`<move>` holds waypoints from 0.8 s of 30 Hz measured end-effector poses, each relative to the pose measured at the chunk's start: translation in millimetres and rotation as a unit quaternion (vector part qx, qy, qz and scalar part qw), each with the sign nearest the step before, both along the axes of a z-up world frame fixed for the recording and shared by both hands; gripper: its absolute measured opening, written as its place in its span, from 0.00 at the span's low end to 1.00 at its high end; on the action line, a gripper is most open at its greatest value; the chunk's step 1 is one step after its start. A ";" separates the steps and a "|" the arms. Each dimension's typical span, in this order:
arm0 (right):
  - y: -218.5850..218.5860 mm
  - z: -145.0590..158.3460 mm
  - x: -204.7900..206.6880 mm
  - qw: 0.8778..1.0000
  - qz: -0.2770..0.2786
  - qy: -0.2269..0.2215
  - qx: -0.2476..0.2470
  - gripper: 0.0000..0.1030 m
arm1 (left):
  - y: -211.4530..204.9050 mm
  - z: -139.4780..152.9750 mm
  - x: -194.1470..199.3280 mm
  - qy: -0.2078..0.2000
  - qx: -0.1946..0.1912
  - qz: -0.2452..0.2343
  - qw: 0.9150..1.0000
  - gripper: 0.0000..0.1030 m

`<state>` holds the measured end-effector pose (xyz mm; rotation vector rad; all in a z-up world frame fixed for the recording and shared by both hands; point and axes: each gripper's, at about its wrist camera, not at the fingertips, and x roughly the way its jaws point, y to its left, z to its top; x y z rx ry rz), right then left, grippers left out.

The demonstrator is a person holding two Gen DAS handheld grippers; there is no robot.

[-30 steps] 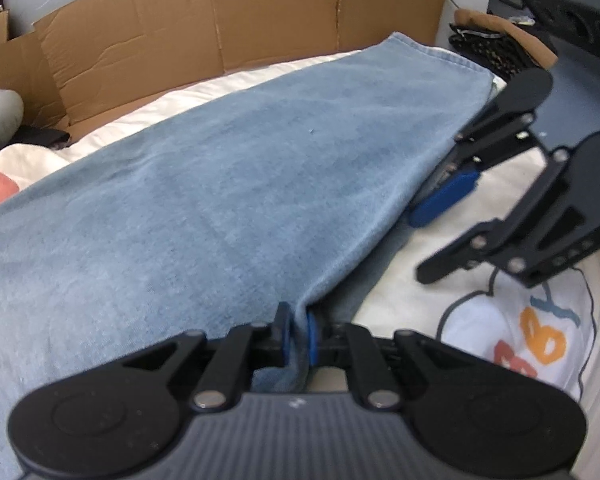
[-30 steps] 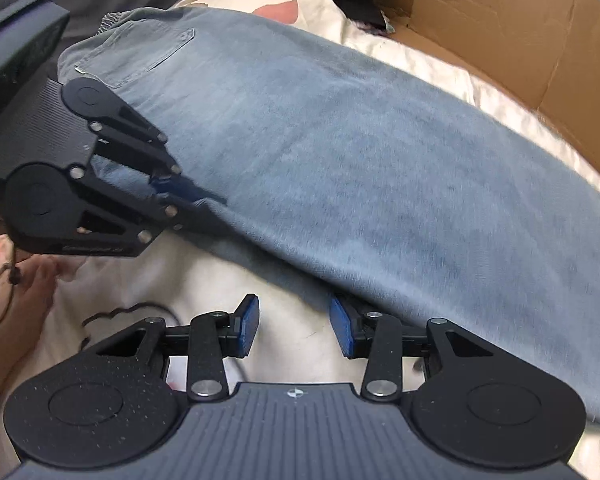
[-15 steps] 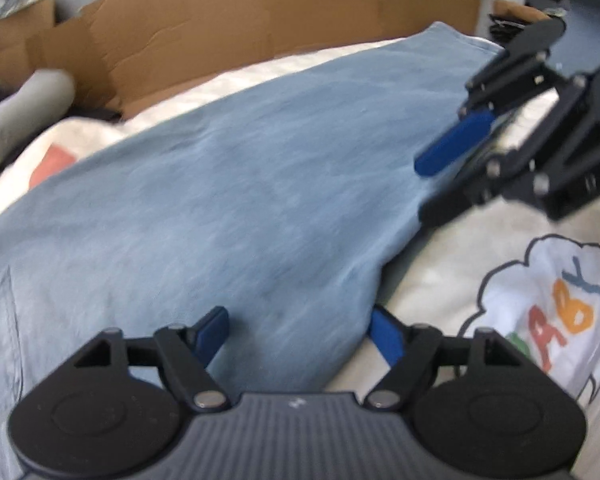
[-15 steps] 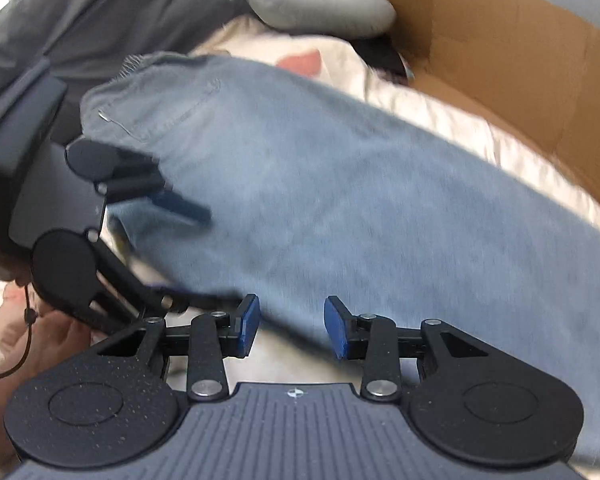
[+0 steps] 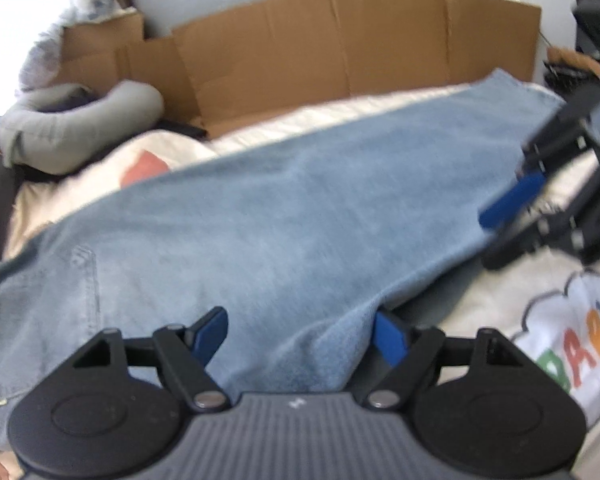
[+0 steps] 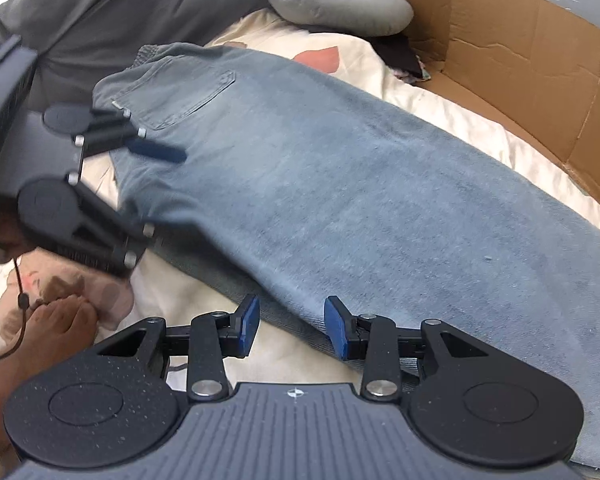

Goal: Fold clothes
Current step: 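Grasp the jeans edge with the left gripper while the right gripper slides under it, then hold the jeans with the left gripper while the right gripper moves to the hem end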

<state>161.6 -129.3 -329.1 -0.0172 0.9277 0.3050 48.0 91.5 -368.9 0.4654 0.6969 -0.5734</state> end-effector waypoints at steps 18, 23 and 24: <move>3.5 -18.3 -2.8 1.000 0.021 0.017 0.000 0.42 | 36.6 -22.9 -14.4 0.005 0.037 0.144 0.989 0.83; 0.7 -15.9 -2.4 1.000 0.019 0.015 0.004 0.42 | 52.9 -19.9 -17.4 0.021 0.040 0.190 0.981 0.82; -0.2 -14.9 -2.7 1.000 0.018 0.014 0.004 0.42 | 55.1 -18.9 -16.7 0.028 0.037 0.197 0.979 0.81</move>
